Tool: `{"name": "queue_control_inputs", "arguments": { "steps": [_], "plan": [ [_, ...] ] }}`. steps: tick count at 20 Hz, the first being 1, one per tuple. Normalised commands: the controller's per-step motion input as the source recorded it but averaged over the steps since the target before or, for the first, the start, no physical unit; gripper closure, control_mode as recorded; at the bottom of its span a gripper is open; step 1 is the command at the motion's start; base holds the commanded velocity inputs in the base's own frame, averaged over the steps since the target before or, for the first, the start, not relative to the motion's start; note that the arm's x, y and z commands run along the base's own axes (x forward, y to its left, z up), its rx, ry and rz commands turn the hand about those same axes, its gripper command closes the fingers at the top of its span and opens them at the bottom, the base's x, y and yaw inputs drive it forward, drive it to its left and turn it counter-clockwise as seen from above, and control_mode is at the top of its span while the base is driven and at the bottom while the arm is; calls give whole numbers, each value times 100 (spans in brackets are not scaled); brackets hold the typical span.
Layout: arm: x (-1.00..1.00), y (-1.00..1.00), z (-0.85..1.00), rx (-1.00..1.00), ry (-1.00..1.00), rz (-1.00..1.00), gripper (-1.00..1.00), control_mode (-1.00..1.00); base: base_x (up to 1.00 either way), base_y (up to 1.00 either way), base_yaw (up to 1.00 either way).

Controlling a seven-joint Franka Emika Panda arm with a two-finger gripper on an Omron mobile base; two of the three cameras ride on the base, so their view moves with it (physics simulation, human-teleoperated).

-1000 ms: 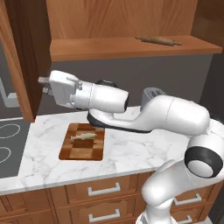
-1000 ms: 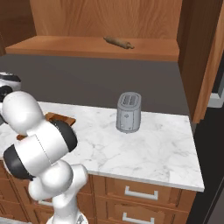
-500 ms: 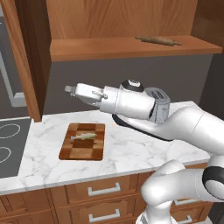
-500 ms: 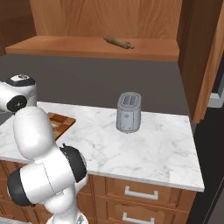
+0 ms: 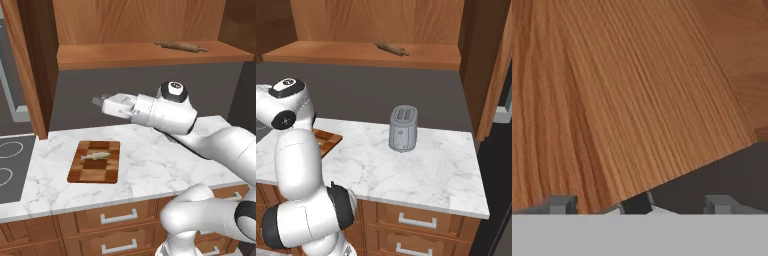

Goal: Open the cabinet, retrieve the rolling pin, and place it next to the meat on the cutting board to prepare for tenderizing.

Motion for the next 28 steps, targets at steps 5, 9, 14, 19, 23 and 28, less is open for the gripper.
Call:
{"name": "queue_control_inputs", "arguments": {
  "steps": [5,9,14,19,23,28],
  "plan": [
    [-6,-71,89,-32,-4,-5,-100,-100,0,0,0],
    [-11,-64,80,-32,3,-12,-100,-100,0,0,0],
    [-10,-46,95,-25,24,-12,-100,-100,0,0,0],
    [-12,-33,85,-19,40,-10,-100,-100,0,0,0],
    [-21,-54,88,-16,44,-11,-100,-100,0,0,0],
    [-43,-63,99,-6,34,-11,-100,-100,0,0,0]
  ]
}}
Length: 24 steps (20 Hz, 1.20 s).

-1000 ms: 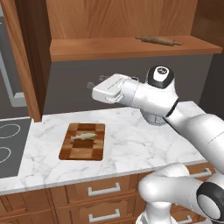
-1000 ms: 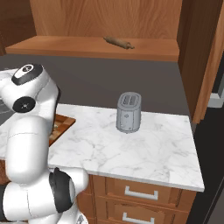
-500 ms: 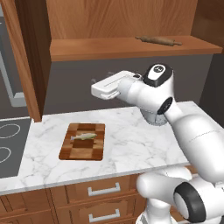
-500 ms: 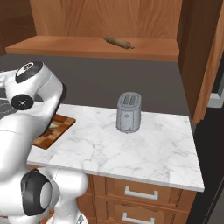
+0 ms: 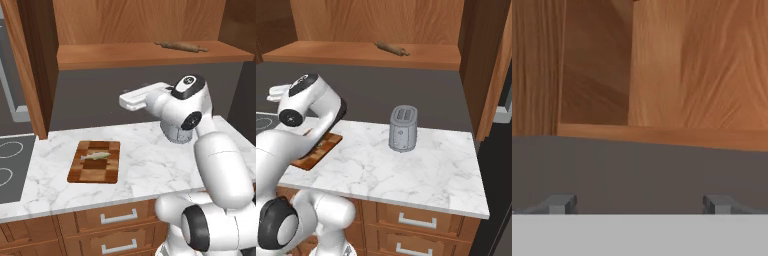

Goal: Open the cabinet, retrieve the rolling pin, and place it next to the meat on the cutting board to prepare for tenderizing.

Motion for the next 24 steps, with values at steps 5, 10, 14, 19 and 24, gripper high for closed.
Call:
{"name": "queue_control_inputs", "arguments": {
  "steps": [5,10,14,19,24],
  "plan": [
    [-86,-27,100,13,6,-3,-100,-100,0,0,0],
    [-94,-25,73,42,-4,0,-100,-100,0,0,0],
    [-61,-35,34,75,-4,9,-100,-100,0,0,0],
    [-35,-16,71,72,-3,4,-100,-100,0,0,0],
    [-26,-10,95,64,-1,0,-100,-100,0,0,0]
  ]
}}
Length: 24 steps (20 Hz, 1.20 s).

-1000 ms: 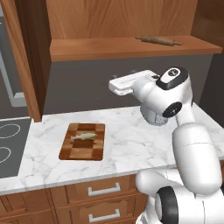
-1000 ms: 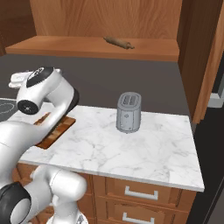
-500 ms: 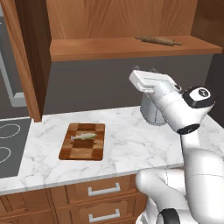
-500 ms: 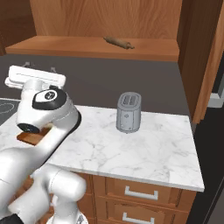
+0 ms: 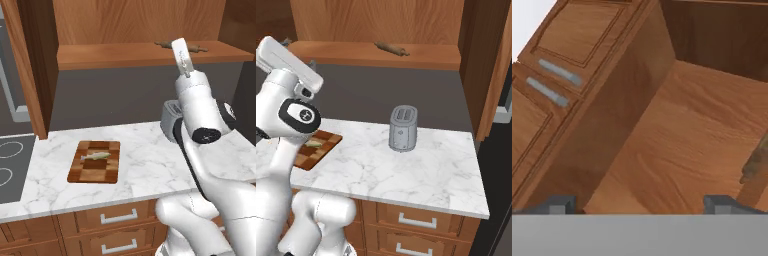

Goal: Open the cabinet, retrieve the rolling pin, and place it next to the meat on the cutting board to prepare for tenderizing.

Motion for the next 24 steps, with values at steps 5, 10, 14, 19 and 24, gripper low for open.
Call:
{"name": "queue_control_inputs", "arguments": {
  "steps": [5,10,14,19,24],
  "plan": [
    [-36,-38,93,63,1,0,-100,-100,0,0,0],
    [-7,-50,46,67,13,0,-100,-100,0,0,0],
    [6,-35,-3,57,20,-4,-100,-100,0,0,0],
    [9,-23,-21,58,15,-9,-100,-100,0,0,0],
    [5,-61,-18,55,16,0,-100,-100,0,0,0]
  ]
}}
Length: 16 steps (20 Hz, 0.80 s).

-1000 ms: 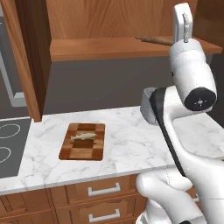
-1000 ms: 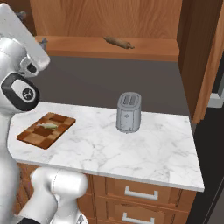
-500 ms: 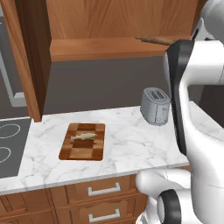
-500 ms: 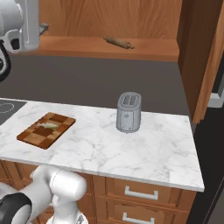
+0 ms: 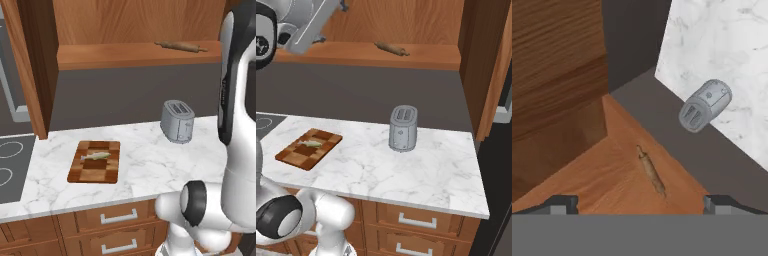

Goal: Open the cabinet, retrieve the rolling pin, and place it next to the meat on the cutting board to prepare for tenderizing.

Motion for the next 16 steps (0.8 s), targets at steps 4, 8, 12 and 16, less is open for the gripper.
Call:
{"name": "queue_control_inputs", "arguments": {
  "steps": [4,8,12,16],
  "plan": [
    [21,-47,-37,58,3,0,-100,-100,0,0,0],
    [19,3,-68,47,-3,0,-100,-100,0,0,0],
    [27,10,-76,45,-6,-1,-100,-100,0,0,0],
    [28,19,-52,37,-3,-5,-100,-100,0,0,0]
  ]
}}
